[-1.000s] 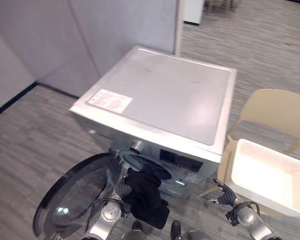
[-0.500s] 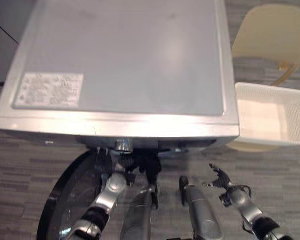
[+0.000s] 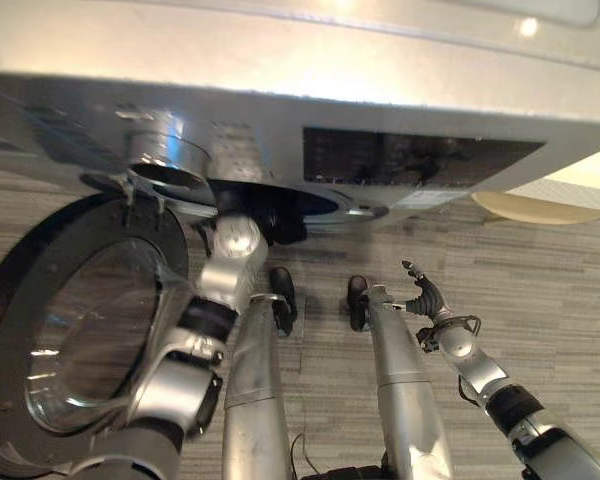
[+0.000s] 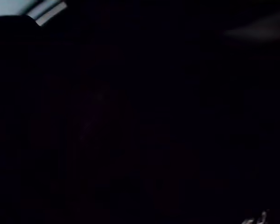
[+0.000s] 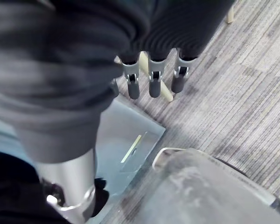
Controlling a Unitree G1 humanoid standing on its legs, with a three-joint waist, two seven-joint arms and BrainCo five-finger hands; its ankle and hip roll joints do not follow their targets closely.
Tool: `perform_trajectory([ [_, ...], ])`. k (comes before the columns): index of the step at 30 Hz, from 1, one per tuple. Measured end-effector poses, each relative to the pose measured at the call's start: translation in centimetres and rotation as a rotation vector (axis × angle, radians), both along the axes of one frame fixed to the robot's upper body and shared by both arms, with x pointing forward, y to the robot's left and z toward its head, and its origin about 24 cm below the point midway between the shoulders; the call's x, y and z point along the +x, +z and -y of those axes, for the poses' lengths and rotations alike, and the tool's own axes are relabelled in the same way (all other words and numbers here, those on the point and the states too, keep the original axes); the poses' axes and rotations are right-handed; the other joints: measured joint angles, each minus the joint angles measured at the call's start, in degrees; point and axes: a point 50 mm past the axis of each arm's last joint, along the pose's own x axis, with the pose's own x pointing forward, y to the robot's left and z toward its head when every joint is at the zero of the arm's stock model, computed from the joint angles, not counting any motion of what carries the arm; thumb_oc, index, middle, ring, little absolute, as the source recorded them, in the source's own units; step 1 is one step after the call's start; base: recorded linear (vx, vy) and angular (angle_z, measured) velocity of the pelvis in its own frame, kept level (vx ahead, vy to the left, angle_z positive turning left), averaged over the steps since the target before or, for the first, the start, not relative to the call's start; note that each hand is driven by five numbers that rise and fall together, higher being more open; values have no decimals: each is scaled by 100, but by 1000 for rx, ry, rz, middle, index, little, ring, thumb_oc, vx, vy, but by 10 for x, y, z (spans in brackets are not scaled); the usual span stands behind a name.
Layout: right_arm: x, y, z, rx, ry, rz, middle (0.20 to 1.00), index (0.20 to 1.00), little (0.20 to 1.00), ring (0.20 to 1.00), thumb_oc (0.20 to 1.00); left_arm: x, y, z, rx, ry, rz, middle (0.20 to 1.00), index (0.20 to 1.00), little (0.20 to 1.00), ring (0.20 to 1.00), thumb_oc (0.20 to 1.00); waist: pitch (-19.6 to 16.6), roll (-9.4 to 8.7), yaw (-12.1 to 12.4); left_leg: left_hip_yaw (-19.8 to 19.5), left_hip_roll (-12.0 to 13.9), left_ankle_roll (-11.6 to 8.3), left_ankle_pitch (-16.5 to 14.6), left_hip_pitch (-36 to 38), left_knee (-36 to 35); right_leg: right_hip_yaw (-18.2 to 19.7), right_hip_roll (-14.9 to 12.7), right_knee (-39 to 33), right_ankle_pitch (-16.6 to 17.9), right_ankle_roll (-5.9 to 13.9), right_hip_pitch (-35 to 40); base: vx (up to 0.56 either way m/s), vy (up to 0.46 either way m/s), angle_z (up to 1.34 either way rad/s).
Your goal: Grab the laundry basket,head to the washer,open it,put in the laundry and shut it.
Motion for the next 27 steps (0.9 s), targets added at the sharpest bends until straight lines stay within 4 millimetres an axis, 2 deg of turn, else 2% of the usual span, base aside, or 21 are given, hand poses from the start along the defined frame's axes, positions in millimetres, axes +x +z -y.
perform_trajectory([
  [2,-6,1,4,-7,15,14,1000,1000,1000,1000,1000,6,36,-6,-6,67,74,200,200,200,200,200,-269,-2,-153,-33,35,-16,-14,-631,323,5,15,399,-101,-38,-591,-15,-36,10],
  [3,-5,2,6,-2,7,21,1000,1000,1000,1000,1000,5,53,-6,-9,78,121,200,200,200,200,200,-274,-8,-199,-48,62,-7,-5,-789,381,-16,16,443,-94,-37,-745,-25,-43,13],
  [6,-2,7,1,19,28,43,1000,1000,1000,1000,1000,7,74,-12,-8,147,155,200,200,200,200,200,-303,-17,-287,-112,145,-2,2,-1046,558,-76,84,600,-63,-105,-984,-24,-35,0],
  [8,-1,13,-3,30,60,68,1000,1000,1000,1000,1000,7,97,-19,43,226,186,200,200,200,200,200,-573,-10,-409,-133,166,-3,2,-1474,712,-90,102,776,-79,-131,-1433,-9,-1,-5],
  [9,2,24,-5,33,104,113,1000,1000,1000,1000,1000,0,126,-32,139,319,248,200,200,200,200,200,-586,-9,-479,-155,251,-9,-9,-1751,934,-107,168,939,-65,-119,-1686,-3,8,-15],
  [10,2,29,-3,31,113,127,1000,1000,1000,1000,1000,-3,137,-37,208,366,274,200,200,200,200,200,-586,-8,-501,-155,285,-20,-22,-1857,1040,-120,176,1018,-65,-119,-1789,-27,28,-19],
  [11,4,35,1,29,122,149,1000,1000,1000,1000,1000,-9,152,-45,367,455,309,200,200,200,200,200,-589,-2,-543,-152,317,-8,-43,-2008,1154,-114,198,1117,-67,-120,-1939,-19,20,-12],
  [12,4,36,4,31,117,151,1000,1000,1000,1000,1000,-12,159,-47,424,491,325,200,200,200,200,200,-587,1,-544,-145,329,-7,-46,-2065,1182,-109,199,1139,-67,-121,-2001,-19,20,-7],
  [13,4,37,5,33,119,156,1000,1000,1000,1000,1000,-12,160,-50,552,553,322,200,200,200,200,200,-586,3,-547,-144,340,-2,-50,-2112,1211,-107,212,1158,-67,-122,-2045,-8,15,-5],
  [14,4,38,6,36,121,161,1000,1000,1000,1000,1000,-12,160,-53,659,593,314,1000,1000,1000,1000,1000,-586,3,-543,-157,346,-7,-58,-2137,1241,-109,227,1174,-69,-123,-2065,0,0,0],
  [15,1,36,8,37,124,160,1000,1000,1000,1000,1000,-5,149,-51,858,630,263,1000,1000,1000,1000,1000,-584,6,-475,-163,350,-32,-108,-2151,1284,-106,224,1224,-83,-142,-2079,-31,11,0],
  [19,-5,33,9,43,142,158,1000,1000,1000,1000,1000,14,116,-44,1293,633,110,1000,1000,1000,1000,1000,-593,26,-338,-163,299,-24,-145,-2226,1277,-102,179,1259,-151,-221,-2160,-8,5,4],
  [21,-7,35,13,44,135,167,1000,1000,1000,1000,1000,22,103,-38,1357,610,52,1000,1000,1000,1000,1000,-658,140,-278,-206,268,-30,-129,-2332,1284,-134,162,1260,-148,-217,-2226,-6,10,7],
  [22,-8,37,14,39,141,176,1000,1000,1000,1000,1000,28,86,-33,1394,566,-2,1000,1000,1000,1000,1000,-687,197,-251,-205,252,-28,-126,-2349,1284,-131,144,1259,-145,-211,-2239,-11,16,4],
  [27,-10,46,15,41,158,211,1000,1000,1000,1000,1000,32,58,-35,1392,474,-103,1000,1000,1000,1000,1000,-705,224,-240,-213,222,24,-91,-2340,1256,-149,109,1250,-122,-171,-2232,-4,0,1],
])
